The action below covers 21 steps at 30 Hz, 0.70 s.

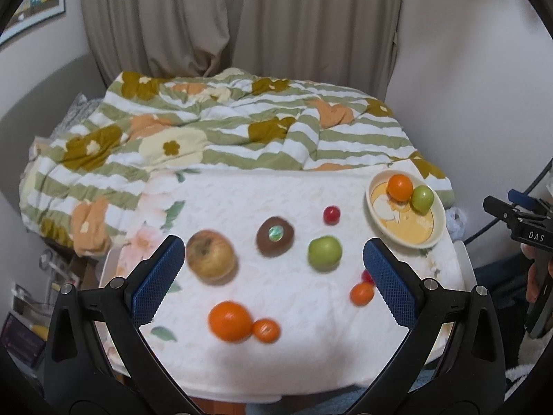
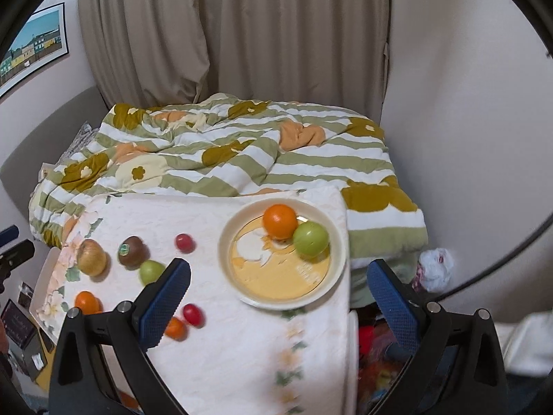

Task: Organize fruits
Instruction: 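Move both tools back over the remaining fruit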

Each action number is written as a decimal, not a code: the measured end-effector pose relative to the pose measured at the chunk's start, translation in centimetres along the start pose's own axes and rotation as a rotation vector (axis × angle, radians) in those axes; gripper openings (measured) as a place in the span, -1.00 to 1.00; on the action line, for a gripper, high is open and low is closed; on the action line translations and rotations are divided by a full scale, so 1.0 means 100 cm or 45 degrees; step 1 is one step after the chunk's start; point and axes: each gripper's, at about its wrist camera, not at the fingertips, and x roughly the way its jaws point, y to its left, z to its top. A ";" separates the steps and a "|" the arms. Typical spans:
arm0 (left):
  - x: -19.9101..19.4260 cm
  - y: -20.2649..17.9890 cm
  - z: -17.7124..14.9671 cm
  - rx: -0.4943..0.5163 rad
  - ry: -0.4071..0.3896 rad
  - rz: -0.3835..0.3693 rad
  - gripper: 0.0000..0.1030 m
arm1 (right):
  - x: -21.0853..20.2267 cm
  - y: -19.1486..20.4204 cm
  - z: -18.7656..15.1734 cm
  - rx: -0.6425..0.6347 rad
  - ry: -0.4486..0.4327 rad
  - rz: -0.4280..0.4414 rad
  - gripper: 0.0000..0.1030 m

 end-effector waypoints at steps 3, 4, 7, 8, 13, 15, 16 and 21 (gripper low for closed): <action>-0.005 0.022 -0.009 -0.010 0.025 -0.027 1.00 | -0.009 0.019 -0.012 0.023 0.014 -0.002 0.98; -0.006 0.030 -0.013 -0.004 0.032 -0.029 1.00 | -0.010 0.026 -0.016 0.024 0.019 -0.005 0.98; -0.010 0.051 -0.022 0.010 0.055 -0.039 1.00 | -0.012 0.047 -0.027 0.026 0.045 -0.023 0.98; -0.010 0.058 -0.025 0.012 0.065 -0.049 1.00 | -0.013 0.054 -0.032 0.032 0.053 -0.026 0.98; 0.002 0.084 -0.040 0.048 0.128 -0.090 1.00 | -0.013 0.083 -0.052 0.067 0.073 -0.044 0.98; 0.010 0.090 -0.047 0.074 0.149 -0.114 1.00 | -0.010 0.093 -0.060 0.088 0.078 -0.044 0.98; 0.014 0.092 -0.051 0.092 0.160 -0.119 1.00 | -0.008 0.097 -0.064 0.095 0.081 -0.040 0.98; 0.039 0.092 -0.070 0.172 0.217 -0.138 1.00 | 0.007 0.112 -0.083 0.081 0.105 -0.027 0.98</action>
